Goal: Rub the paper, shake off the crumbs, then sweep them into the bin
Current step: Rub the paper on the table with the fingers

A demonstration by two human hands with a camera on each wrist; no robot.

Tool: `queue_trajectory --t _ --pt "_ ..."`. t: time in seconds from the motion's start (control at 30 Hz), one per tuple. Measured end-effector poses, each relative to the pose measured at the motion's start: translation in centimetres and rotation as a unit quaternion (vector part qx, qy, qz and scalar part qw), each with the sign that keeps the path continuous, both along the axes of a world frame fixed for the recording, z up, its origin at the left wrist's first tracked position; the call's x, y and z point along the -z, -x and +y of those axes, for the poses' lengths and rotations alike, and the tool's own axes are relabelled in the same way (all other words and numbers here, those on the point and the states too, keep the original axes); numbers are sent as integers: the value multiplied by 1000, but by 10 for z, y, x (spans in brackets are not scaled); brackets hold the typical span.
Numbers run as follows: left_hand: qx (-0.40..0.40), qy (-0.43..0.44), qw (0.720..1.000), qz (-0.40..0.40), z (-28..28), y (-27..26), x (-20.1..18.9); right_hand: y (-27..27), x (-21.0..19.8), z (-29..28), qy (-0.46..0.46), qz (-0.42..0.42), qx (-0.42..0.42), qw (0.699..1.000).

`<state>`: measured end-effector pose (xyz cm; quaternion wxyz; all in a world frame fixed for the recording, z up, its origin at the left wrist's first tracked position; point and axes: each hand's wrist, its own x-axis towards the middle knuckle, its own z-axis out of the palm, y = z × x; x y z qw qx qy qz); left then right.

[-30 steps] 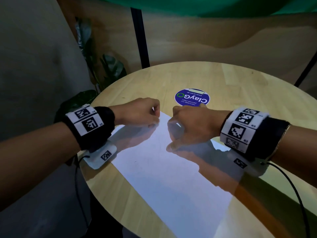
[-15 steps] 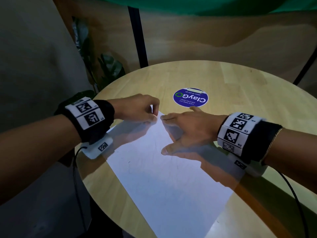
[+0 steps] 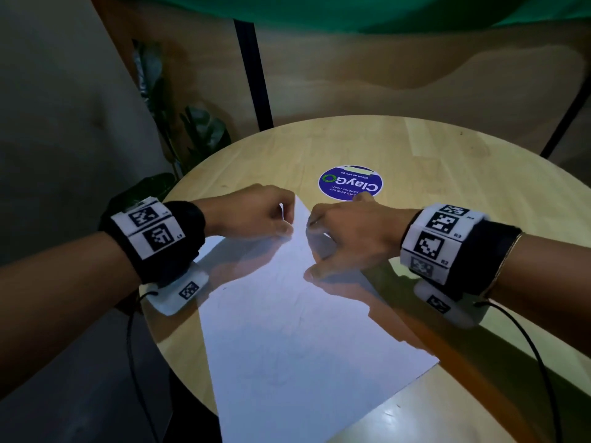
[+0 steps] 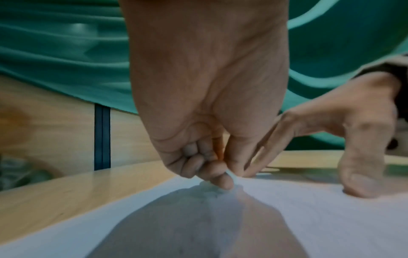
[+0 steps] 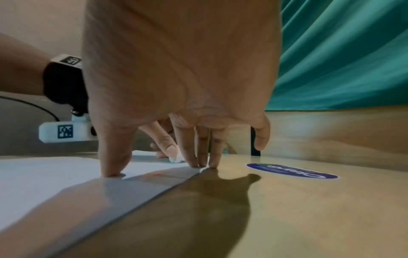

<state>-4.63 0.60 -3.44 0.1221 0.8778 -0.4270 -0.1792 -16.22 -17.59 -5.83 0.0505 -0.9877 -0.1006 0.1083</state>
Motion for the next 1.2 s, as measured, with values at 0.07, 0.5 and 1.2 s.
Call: queue_trajectory --t 0.07,0.5,1.2 --pt "-1 7 1000 12 0 3 4 0 4 -6 16 -9 -7 1000" --pt "72 -20 996 51 -18 11 5 3 5 -12 -28 64 34 997" --pt "51 5 999 18 -26 18 9 0 12 -12 -47 67 45 996"
